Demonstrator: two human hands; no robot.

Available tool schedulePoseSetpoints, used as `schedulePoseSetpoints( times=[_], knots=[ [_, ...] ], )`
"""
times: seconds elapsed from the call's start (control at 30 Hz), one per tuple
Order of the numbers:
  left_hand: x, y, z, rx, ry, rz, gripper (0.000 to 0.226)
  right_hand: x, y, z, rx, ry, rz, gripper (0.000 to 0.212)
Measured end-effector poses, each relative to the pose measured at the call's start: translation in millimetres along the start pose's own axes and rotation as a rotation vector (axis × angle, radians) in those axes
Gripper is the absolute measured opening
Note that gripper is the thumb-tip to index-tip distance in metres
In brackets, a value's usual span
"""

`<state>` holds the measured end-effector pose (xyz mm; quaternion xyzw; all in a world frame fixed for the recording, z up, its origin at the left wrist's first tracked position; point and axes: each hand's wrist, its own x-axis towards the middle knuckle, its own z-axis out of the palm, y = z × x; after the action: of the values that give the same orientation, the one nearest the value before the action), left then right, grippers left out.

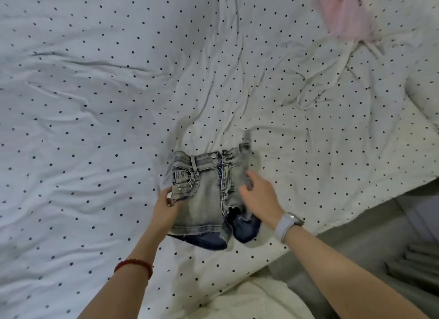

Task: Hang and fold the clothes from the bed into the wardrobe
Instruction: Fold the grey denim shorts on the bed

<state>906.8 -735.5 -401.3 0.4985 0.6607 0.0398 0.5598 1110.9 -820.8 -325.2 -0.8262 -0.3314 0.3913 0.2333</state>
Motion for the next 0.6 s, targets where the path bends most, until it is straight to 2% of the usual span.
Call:
schedulePoseSetpoints(
  times=[0.07,0.13,0.17,0.2,0.27,0.33,0.4,0.47,0.6],
  knots=[
    [-4.1,3.1,-13.6,-0.235,-0.12,-0.116,0.034,-10.5,-30.6,20.1,0.042,-0.244,-0.112,0.036],
    [-8.9,8.9,-24.2,-0.443,-0.203,-0.226,0.023,-9.2,-44.8,46.1,0.075,-0.49,-0.128,0.046],
    [-6.5,8.6,-27.8,-0.501,-0.215,-0.258,0.028,-6.9,-48.2,56.6,0.093,-0.552,-0.125,0.048],
    [-3.0,7.7,-30.3,-0.54,-0.221,-0.275,0.037,-3.5,-47.8,66.0,0.113,-0.561,-0.122,0.046],
    [5.6,3.1,-31.7,-0.528,-0.237,-0.238,0.045,2.0,-37.9,76.1,0.139,-0.435,-0.098,0.04],
    [12.5,-4.3,-28.6,-0.416,-0.228,-0.191,0.051,9.1,-14.7,81.1,0.104,-0.241,-0.026,0.037],
    [18.0,-6.6,-22.8,-0.284,-0.156,-0.183,0.058,17.5,13.1,83.0,-0.001,-0.151,0.027,0.037],
    [24.8,-3.3,-15.8,-0.294,-0.083,-0.165,0.056,28.6,34.9,84.3,-0.014,-0.187,0.121,0.045],
    [35.6,7.1,-13.8,-0.457,-0.134,-0.233,0.033,49.4,43.1,91.2,0.353,-0.282,0.375,0.081]
  ],
)
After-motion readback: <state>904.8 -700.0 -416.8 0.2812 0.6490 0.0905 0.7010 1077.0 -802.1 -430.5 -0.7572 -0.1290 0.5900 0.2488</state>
